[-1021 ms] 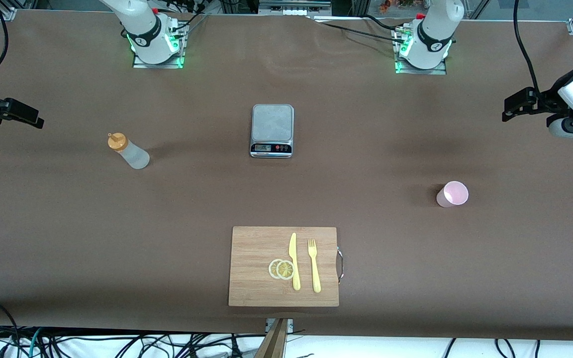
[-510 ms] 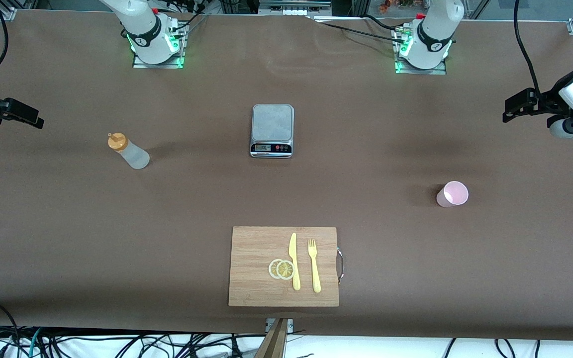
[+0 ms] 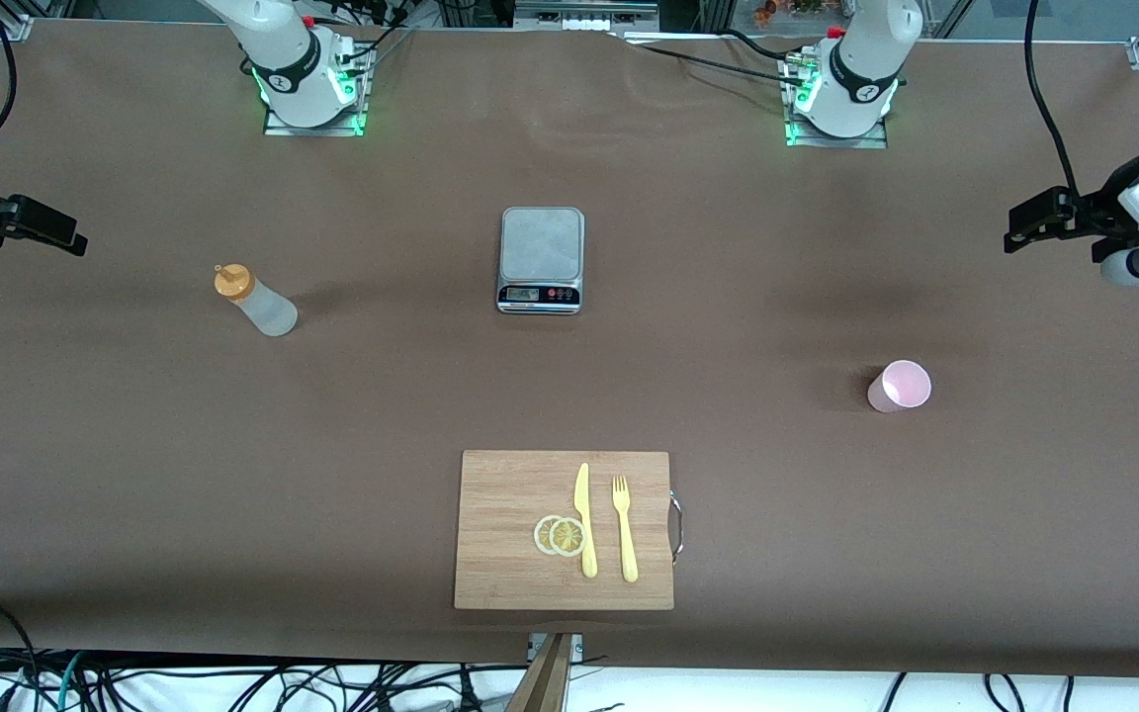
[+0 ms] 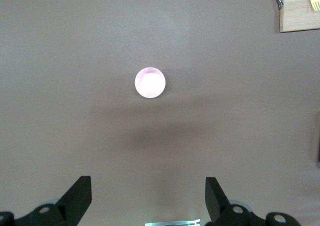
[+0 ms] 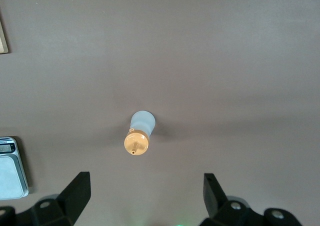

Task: Add sauce to pink cup with both arms
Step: 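Move the left gripper toward the pink cup, then lower the left gripper and grasp the pink cup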

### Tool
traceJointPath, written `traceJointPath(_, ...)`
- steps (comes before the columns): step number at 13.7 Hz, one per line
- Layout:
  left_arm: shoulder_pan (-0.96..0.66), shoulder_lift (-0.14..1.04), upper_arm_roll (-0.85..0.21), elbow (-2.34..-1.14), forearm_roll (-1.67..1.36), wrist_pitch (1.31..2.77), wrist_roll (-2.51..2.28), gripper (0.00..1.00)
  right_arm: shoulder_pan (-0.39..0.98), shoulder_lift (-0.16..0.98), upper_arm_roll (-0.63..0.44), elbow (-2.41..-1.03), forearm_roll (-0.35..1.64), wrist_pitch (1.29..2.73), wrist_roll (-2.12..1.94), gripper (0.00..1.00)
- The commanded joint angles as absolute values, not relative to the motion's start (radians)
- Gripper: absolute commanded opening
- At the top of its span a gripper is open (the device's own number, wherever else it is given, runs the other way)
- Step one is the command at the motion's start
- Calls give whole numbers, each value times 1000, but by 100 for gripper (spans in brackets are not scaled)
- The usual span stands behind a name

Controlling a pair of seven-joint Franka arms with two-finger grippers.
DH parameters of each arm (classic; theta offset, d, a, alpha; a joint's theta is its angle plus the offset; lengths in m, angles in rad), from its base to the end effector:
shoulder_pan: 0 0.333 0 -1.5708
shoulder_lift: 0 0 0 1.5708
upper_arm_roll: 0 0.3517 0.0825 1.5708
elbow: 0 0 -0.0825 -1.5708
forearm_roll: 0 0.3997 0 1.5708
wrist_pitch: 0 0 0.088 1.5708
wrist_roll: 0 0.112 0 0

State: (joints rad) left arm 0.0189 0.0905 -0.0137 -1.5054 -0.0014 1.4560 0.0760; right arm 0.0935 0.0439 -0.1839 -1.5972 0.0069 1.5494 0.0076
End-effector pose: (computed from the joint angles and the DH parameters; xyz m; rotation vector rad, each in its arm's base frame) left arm 0.5871 0.0033 0.6251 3.1237 -0.1108 -0.2186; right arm 0.5774 -0.0492 0.6158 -3.1319 0.1541 0.1427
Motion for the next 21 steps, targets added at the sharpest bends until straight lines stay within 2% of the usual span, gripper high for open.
traceJointPath(1,72,150,-14,-1463,-24,1457,75,100,86,31,-179,-1608,17,1555,-5,100)
traceJointPath(8,66,284,-14,-1503,-14,1546,83,100,86,31,-179,-1609,17,1555,-5,100)
traceJointPath(18,94,359,-9,-1798,-14,2017,170,100,86,31,-179,-1609,18,1555,-5,100)
traceJointPath(21,95,402,-8,-1822,-14,2098,173,99,86,31,-179,-1609,18,1555,-5,100)
